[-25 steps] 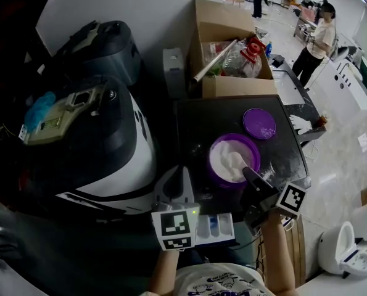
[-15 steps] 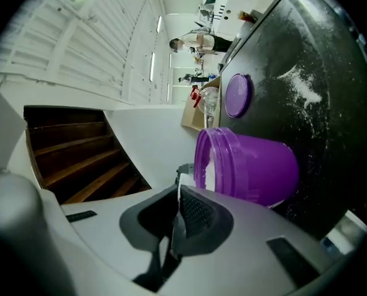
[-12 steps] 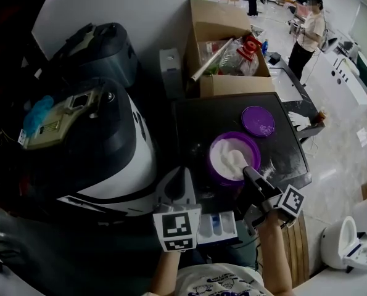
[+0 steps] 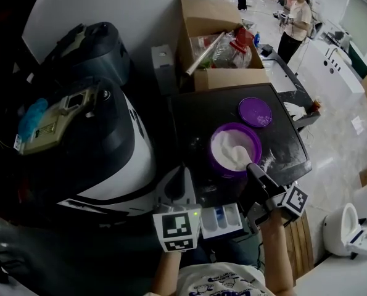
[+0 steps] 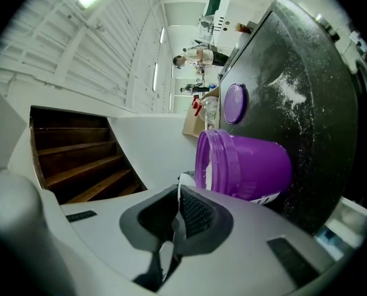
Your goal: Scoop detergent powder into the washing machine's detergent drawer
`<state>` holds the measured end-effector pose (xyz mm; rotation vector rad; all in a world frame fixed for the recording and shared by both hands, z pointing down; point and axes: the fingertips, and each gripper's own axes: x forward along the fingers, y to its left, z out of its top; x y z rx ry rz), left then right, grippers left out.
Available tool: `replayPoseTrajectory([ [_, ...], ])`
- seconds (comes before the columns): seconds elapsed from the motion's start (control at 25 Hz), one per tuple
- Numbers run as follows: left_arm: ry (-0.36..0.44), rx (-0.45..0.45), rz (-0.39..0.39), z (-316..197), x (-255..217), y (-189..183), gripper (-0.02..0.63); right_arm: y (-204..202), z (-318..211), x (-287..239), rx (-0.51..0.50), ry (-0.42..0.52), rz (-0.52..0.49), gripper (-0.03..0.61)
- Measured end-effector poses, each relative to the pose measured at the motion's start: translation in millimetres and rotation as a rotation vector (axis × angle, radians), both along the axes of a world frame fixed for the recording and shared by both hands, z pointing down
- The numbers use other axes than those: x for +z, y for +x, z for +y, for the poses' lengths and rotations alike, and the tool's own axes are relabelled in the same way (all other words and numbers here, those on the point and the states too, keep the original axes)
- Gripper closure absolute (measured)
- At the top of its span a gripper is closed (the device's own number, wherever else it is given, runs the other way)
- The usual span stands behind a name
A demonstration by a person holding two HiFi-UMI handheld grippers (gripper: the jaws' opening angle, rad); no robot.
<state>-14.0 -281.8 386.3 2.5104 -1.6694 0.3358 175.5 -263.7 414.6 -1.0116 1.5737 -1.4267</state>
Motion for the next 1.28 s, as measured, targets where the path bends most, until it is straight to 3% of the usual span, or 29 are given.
replayPoseTrajectory([
  [0.64, -0.025, 0.045, 0.009, 22.8, 14.0, -6.1, 0.609, 10.1, 42.4, -14.9, 0.082, 0.046, 0.019, 0.558],
  [1.28, -0.045, -0.021, -0.004, 77.0, 25.5, 12.9, 0.609, 36.0, 96.6, -4.0, 0.014, 0.035, 0.081, 0.558],
])
